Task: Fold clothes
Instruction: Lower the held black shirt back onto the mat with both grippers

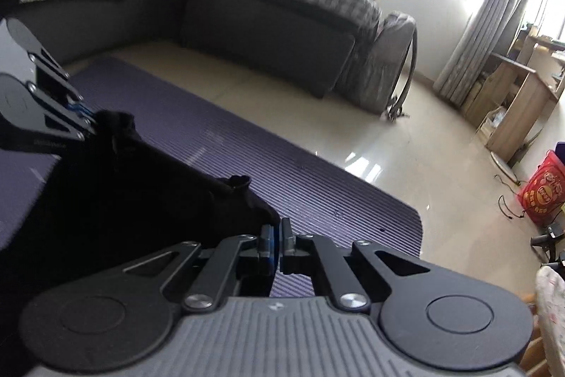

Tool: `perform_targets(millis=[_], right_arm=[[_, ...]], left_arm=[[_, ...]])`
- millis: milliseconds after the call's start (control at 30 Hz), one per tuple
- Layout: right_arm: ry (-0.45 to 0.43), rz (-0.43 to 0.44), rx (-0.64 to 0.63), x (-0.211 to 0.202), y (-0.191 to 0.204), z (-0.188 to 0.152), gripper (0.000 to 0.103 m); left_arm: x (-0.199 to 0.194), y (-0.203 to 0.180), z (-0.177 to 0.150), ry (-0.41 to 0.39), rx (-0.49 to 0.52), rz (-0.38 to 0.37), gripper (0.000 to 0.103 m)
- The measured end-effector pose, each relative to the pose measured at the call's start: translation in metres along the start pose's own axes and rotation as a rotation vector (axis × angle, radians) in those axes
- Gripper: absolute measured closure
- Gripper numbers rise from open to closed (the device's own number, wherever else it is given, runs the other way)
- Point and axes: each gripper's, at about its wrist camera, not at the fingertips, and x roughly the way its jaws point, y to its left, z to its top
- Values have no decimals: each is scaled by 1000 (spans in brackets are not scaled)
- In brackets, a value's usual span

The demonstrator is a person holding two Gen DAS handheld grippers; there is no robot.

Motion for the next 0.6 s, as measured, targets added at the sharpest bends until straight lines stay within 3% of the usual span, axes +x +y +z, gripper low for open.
perform_targets(millis=[333, 467, 500, 533, 600], right_arm=[[108, 28, 113, 109, -2, 9, 102], [136, 36, 134, 131, 4, 7, 98], [155, 40, 143, 139, 7, 6, 94], [168, 45, 152, 142, 8, 5, 92], [185, 54, 169, 147, 7, 2, 75]], left_arm=[[86, 18, 27, 71, -18, 24, 97], [111, 17, 27, 96, -30, 33, 88], [118, 16, 25, 117, -32, 41, 78], [122, 15, 21, 133, -31, 51, 62], [127, 15, 16, 161, -38, 78, 45]])
